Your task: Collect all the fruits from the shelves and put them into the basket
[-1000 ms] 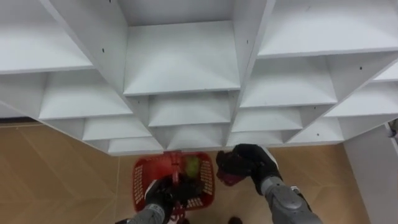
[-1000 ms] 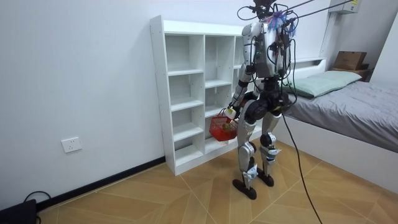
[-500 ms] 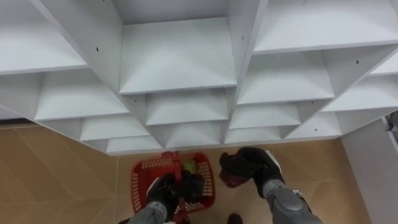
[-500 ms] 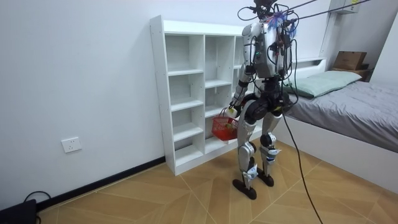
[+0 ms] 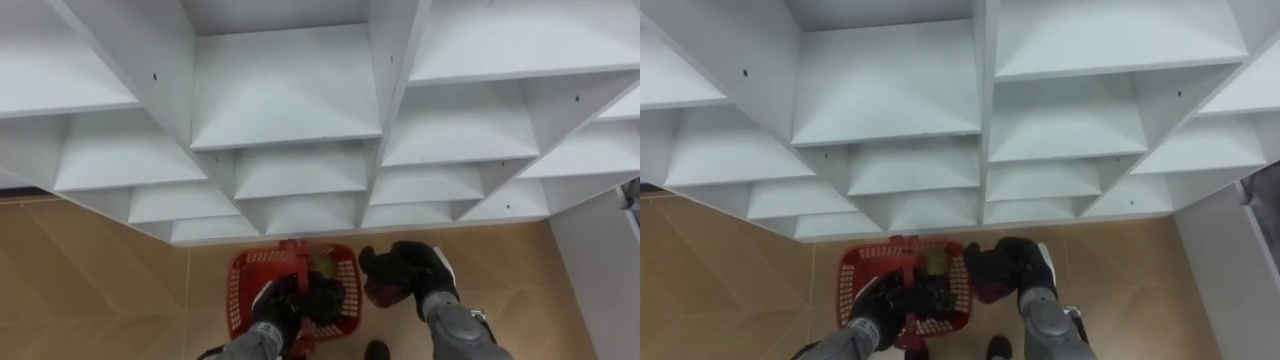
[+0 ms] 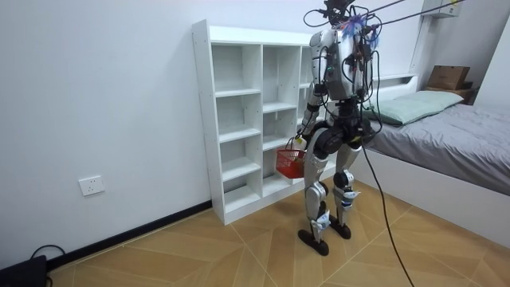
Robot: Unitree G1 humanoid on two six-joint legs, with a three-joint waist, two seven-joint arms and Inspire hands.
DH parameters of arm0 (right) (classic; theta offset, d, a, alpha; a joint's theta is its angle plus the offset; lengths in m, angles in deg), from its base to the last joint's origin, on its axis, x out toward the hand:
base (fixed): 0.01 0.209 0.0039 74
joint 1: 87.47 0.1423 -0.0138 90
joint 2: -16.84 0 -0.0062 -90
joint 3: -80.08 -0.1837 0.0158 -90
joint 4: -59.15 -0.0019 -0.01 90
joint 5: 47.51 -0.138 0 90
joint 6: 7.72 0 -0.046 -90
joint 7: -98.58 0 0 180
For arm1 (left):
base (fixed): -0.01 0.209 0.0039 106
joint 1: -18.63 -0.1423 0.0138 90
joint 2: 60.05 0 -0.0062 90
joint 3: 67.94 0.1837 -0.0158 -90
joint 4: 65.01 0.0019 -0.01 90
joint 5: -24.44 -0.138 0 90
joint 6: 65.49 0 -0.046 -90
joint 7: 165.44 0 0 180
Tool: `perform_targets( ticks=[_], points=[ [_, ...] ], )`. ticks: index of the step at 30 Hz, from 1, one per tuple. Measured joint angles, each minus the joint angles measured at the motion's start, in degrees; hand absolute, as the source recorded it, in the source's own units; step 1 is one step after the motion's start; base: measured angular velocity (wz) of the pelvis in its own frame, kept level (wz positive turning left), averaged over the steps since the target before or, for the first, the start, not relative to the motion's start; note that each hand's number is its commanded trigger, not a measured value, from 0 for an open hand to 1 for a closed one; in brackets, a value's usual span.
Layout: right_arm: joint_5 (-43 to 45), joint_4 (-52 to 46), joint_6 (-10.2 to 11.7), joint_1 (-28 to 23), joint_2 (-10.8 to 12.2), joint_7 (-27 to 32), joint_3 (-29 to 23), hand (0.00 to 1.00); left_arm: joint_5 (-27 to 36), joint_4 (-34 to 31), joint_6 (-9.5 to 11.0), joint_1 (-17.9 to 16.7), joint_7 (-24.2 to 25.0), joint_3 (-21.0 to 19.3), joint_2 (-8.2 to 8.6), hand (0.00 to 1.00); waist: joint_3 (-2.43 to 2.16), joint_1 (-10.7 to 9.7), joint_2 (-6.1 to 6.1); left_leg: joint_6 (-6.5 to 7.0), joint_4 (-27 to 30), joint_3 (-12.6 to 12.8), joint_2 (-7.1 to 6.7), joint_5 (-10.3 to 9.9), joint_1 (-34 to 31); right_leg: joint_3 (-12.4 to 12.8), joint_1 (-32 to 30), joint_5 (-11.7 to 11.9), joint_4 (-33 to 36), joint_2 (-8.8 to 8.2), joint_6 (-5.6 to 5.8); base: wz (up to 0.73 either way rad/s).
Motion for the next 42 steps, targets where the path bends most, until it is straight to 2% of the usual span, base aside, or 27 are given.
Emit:
perform_targets(
  ticks=[3,8,12,20,25,29,30,31,32,33,34,35,42],
  points=[
    [-0.02,-0.01,0.0,0.26,0.76,1.11,0.04,1.0,0.02,-0.19,0.0,0.01,0.01,0.07,0.1,1.0,0.05,0.07,0.09,0.0,0.02,0.07,0.01,-0.01,-0.02,0.22,-0.02,0.0,-0.01,0.02,0.0,0.0],
    [-0.34,-0.02,-0.03,1.56,1.37,1.53,0.14,1.0,0.08,-0.21,-0.13,0.68,0.1,0.25,0.86,1.0,0.51,0.15,0.89,0.0,-0.1,0.08,0.02,-0.01,0.01,0.0,-0.03,0.02,0.0,0.04,-0.02,0.0],
    [-0.64,-0.02,-0.03,2.65,1.56,1.54,0.65,1.0,0.1,-0.2,-0.23,1.04,0.4,0.27,1.34,1.0,0.48,0.19,1.38,-0.01,-0.34,0.11,-0.01,0.0,0.06,0.07,-0.12,0.04,0.22,0.05,-0.04,0.0],
    [-2.39,0.0,-0.14,3.08,1.61,1.58,1.39,1.0,-0.05,0.02,-0.48,1.2,0.84,0.25,1.55,1.0,0.48,0.06,1.37,0.01,-0.36,-0.1,-0.19,0.02,0.06,0.08,-0.09,0.03,0.13,-0.07,-0.02,0.0],
    [-2.54,0.0,-0.29,3.08,1.65,1.57,1.38,1.0,-0.01,0.19,-1.57,1.18,0.97,0.25,1.65,1.0,0.49,0.02,1.36,0.02,-0.32,-0.15,-0.26,0.02,0.08,0.13,-0.1,0.02,-0.04,-0.1,-0.01,0.0],
    [-2.59,-0.01,-0.33,3.08,1.67,1.57,1.38,1.0,-0.01,0.19,-1.7,1.18,0.97,0.26,1.67,1.0,0.49,0.01,1.35,0.02,-0.19,-0.15,-0.27,0.03,0.07,0.17,-0.1,0.01,0.0,-0.14,0.0,0.0],
    [-2.85,-0.01,-0.35,3.08,1.7,1.57,1.38,0.96,0.05,0.19,-1.7,1.18,0.96,0.27,1.67,1.0,0.5,0.01,1.34,0.02,0.0,-0.19,-0.26,0.02,0.04,0.16,-0.1,0.0,0.07,-0.15,0.01,0.0],
    [-3.09,-0.01,-0.38,3.09,1.72,1.59,1.38,0.87,0.07,0.18,-1.7,1.18,0.96,0.26,1.67,1.0,0.5,0.0,1.33,0.02,0.1,-0.2,-0.26,0.02,0.02,0.16,-0.09,0.0,0.1,-0.16,0.02,0.0],
    [-3.2,-0.01,-0.38,3.09,1.73,1.6,1.37,0.6,0.06,0.19,-1.7,1.19,0.96,0.26,1.67,1.0,0.51,-0.02,1.32,0.02,0.11,-0.2,-0.25,0.02,0.02,0.18,-0.1,0.0,0.11,-0.16,0.02,0.0],
    [-3.56,-0.01,-0.43,3.09,1.74,1.6,1.35,0.27,0.06,0.19,-1.7,1.19,0.96,0.26,1.67,1.0,0.53,-0.02,1.28,0.02,0.13,-0.2,-0.25,0.02,0.02,0.28,-0.1,0.0,0.13,-0.16,0.02,0.0],
    [-3.96,-0.01,-0.58,3.09,1.74,1.6,1.33,0.07,0.06,0.22,-1.7,1.18,0.96,0.26,1.67,1.0,0.56,-0.02,1.22,0.02,0.19,-0.2,-0.25,0.02,0.02,0.28,-0.1,0.0,0.15,-0.16,0.02,0.0],
    [-4.12,-0.01,-0.65,3.09,1.74,1.59,1.29,0.0,0.06,0.24,-1.7,1.18,0.96,0.26,1.67,1.0,0.57,-0.02,1.2,0.02,0.23,-0.2,-0.25,0.02,0.02,0.29,-0.1,0.0,0.17,-0.16,0.02,0.0],
    [-4.35,-0.01,-0.78,3.08,2.63,1.5,1.02,0.0,0.9,0.54,-2.81,1.11,0.35,-0.04,1.71,1.0,0.6,-0.31,1.09,0.02,0.5,-0.19,-0.25,0.02,-0.01,0.46,-0.07,0.02,0.29,-0.08,0.01,0.0]
  ],
)
